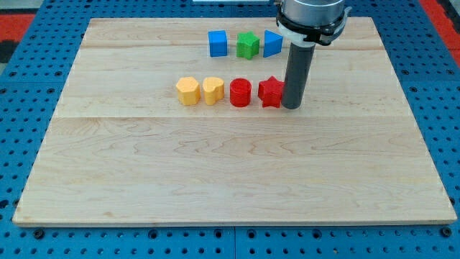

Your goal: Push the red star to the right of the red circle

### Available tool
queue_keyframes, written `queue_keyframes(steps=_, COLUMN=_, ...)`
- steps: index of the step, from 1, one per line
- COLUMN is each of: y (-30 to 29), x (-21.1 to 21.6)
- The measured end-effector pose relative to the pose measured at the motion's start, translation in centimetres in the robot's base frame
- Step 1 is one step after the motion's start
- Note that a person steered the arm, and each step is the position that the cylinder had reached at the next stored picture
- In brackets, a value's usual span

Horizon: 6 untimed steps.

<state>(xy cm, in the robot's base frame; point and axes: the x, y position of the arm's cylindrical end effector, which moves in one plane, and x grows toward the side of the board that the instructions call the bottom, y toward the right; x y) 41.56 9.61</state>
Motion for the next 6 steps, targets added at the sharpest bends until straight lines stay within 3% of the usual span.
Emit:
queue_keyframes(steps=3, y=-0.1, x=2.6)
queue_keyframes(steps=6, y=0.3, x=-0.1)
